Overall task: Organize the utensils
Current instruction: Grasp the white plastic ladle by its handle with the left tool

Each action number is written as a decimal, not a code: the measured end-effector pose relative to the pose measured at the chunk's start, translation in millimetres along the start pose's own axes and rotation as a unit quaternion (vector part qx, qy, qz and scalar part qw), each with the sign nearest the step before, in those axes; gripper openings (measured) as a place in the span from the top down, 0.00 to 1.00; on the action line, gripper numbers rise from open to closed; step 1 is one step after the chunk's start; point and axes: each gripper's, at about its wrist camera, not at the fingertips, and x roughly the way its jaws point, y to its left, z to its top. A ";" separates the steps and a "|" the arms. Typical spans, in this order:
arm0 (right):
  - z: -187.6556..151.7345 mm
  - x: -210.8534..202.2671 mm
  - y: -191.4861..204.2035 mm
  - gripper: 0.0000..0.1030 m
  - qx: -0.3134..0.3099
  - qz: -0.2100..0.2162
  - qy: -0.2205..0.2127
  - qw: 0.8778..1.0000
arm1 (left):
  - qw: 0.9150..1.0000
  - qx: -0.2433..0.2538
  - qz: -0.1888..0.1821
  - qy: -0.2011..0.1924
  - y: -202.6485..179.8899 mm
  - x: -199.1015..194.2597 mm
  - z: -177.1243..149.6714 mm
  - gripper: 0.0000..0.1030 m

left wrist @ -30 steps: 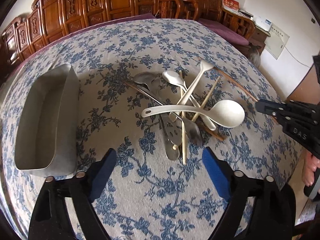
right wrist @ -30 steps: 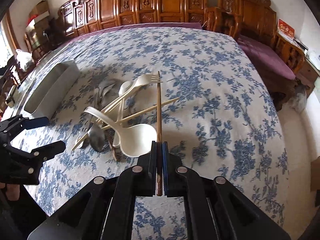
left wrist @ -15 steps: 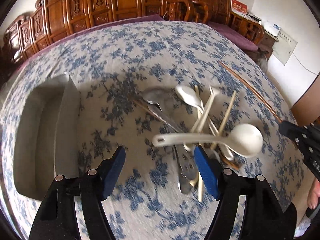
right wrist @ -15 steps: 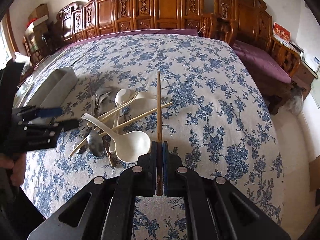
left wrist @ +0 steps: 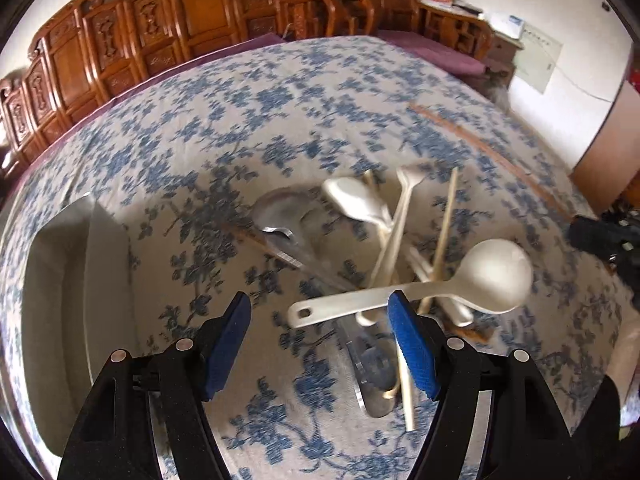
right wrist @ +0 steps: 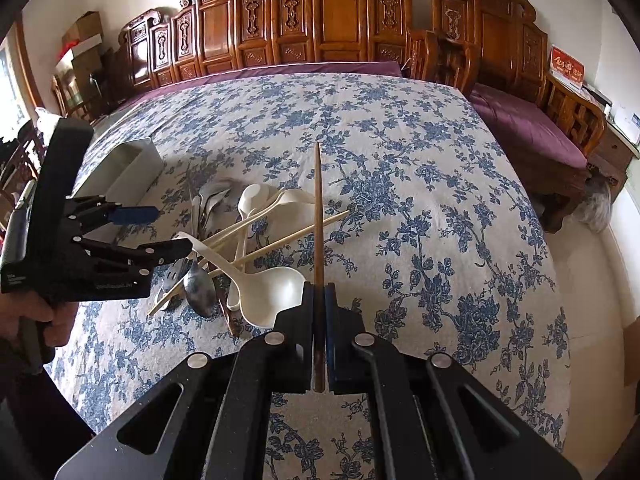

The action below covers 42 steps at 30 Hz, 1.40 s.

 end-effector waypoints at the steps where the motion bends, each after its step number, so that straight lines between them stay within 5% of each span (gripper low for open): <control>1: -0.1 0.2 -0.2 0.94 0.000 0.000 0.000 1.000 | 1.000 0.005 -0.004 -0.001 -2.7 0.2 1.3 0.36; 14: -3.4 2.7 0.3 0.94 -0.001 0.002 0.003 1.000 | 0.996 0.044 -0.070 0.038 -15.2 8.8 -2.8 0.47; 30: -0.5 -2.8 -0.2 0.94 -0.001 0.006 -0.001 1.000 | 0.995 0.072 -0.054 0.052 -26.7 11.7 3.6 0.52; 38: -0.8 -2.0 -0.5 0.94 0.000 0.006 0.001 1.000 | 0.994 0.071 -0.065 0.047 -31.2 5.5 2.3 0.92; 42: -1.6 -2.6 1.5 0.94 -0.003 0.006 0.000 1.000 | 0.994 0.076 -0.059 0.049 -32.9 2.2 0.3 0.97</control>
